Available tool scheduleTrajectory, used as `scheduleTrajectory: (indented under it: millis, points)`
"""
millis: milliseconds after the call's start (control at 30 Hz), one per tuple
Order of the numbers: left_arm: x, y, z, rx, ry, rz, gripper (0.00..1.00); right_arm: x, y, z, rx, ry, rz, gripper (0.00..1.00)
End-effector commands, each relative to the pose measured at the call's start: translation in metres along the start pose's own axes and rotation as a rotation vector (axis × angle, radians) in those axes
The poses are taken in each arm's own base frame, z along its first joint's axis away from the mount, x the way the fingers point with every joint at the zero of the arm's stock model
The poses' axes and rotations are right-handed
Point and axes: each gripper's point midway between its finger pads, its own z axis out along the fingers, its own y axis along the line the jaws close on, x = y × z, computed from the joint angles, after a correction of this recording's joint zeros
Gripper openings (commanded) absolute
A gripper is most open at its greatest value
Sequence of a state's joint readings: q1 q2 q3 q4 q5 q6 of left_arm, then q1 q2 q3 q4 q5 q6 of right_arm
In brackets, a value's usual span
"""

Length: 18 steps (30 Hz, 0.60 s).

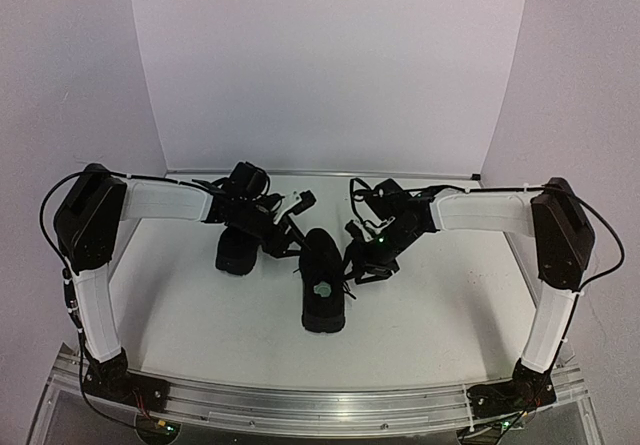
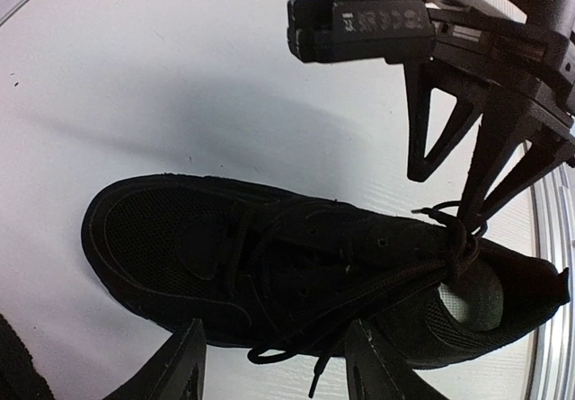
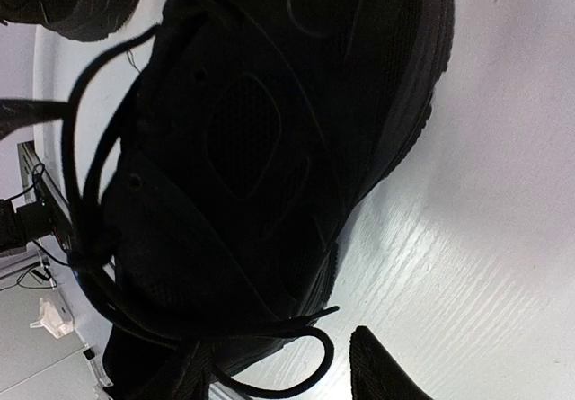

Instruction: Tie the shoes

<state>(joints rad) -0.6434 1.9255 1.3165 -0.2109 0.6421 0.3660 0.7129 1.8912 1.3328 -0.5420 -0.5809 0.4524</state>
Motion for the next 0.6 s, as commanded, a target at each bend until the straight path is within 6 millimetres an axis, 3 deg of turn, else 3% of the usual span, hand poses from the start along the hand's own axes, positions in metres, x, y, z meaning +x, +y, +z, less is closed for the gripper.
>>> scheduleTrajectory:
  millis: [0,333,433,567]
  points:
    - [0.005,-0.010,-0.002,0.036,0.013,0.006,0.54,-0.026,-0.004,-0.015,0.068,-0.091,0.007,0.48]
    - [0.027,-0.020,-0.012,0.011,0.049,-0.066,0.53,-0.057,-0.033,-0.028,0.091,-0.145,0.055,0.41]
    - [0.018,-0.020,-0.026,-0.038,0.029,-0.112,0.56,-0.062,-0.013,-0.038,0.007,-0.145,0.008,0.46]
    - [0.012,-0.030,-0.053,-0.100,0.002,-0.175,0.64,-0.047,0.019,-0.056,-0.122,-0.121,-0.046,0.58]
